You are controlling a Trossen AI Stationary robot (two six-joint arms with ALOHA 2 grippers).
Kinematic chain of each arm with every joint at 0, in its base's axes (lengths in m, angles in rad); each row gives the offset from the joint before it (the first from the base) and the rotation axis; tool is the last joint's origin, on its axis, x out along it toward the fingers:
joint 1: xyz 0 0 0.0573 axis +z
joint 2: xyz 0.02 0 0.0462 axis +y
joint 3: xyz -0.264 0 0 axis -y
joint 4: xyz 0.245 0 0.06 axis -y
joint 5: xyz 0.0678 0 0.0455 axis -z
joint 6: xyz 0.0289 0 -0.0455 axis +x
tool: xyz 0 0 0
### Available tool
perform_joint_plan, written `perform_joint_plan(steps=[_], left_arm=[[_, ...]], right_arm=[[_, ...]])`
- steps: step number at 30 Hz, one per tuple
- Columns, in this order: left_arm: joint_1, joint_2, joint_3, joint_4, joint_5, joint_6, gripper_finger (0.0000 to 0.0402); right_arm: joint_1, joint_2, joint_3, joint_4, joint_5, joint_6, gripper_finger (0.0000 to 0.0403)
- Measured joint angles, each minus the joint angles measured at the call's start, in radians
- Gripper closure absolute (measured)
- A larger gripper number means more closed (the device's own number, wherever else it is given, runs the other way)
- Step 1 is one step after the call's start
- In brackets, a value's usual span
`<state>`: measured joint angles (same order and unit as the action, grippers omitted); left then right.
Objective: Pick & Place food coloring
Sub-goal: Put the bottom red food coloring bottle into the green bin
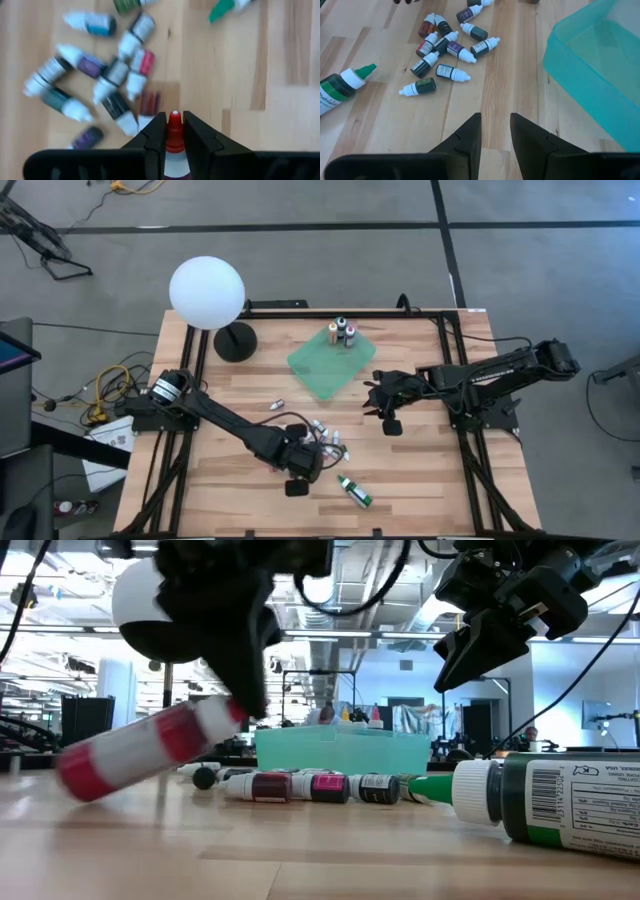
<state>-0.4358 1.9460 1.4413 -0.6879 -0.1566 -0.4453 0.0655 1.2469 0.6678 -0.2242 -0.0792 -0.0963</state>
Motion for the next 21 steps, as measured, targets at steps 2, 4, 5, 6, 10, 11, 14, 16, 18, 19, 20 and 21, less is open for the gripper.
perform_joint_plan(steps=[2,4,5,6,10,11,14,16,18,19,20,21], left_arm=[[0.000,-0.008,0.015,0.000,-0.035,0.017,0.0359],[0.000,-0.028,0.017,0.008,-0.077,0.034,0.0359],[0.000,-0.040,0.018,0.014,-0.096,0.041,0.0359],[0.000,-0.052,0.018,0.023,-0.117,0.046,0.0359],[-0.002,-0.099,0.018,0.042,-0.212,0.072,0.0359],[-0.003,-0.110,0.018,0.055,-0.235,0.083,0.0359],[-0.006,-0.138,0.018,0.083,-0.305,0.121,0.0359],[-0.006,-0.154,0.018,0.095,-0.355,0.147,0.0359],[-0.006,-0.169,0.018,0.108,-0.406,0.176,0.0359],[-0.006,-0.176,0.018,0.117,-0.434,0.192,0.0359],[-0.006,-0.182,0.018,0.124,-0.461,0.208,0.0359],[-0.006,-0.188,0.018,0.132,-0.487,0.225,0.0358]], right_arm=[[0.000,0.000,0.000,0.000,0.000,0.000,0.0307],[0.000,0.000,0.000,-0.001,0.000,0.000,0.0307],[0.000,0.000,0.000,-0.001,0.000,0.000,0.0307],[0.000,0.000,0.000,-0.004,0.000,0.000,0.0307],[0.000,0.000,0.000,-0.008,0.000,0.000,0.0307],[0.000,0.000,0.000,-0.007,0.000,0.000,0.0307],[0.000,0.000,0.000,-0.008,0.000,-0.001,0.0307],[0.000,0.000,0.000,-0.008,0.000,-0.001,0.0307],[0.000,0.000,0.000,-0.008,0.000,-0.001,0.0307],[0.000,0.000,0.000,-0.008,0.000,-0.001,0.0307],[0.000,0.000,0.000,-0.008,0.000,-0.001,0.0307],[0.000,0.000,0.000,-0.008,0.000,-0.001,0.0307]])
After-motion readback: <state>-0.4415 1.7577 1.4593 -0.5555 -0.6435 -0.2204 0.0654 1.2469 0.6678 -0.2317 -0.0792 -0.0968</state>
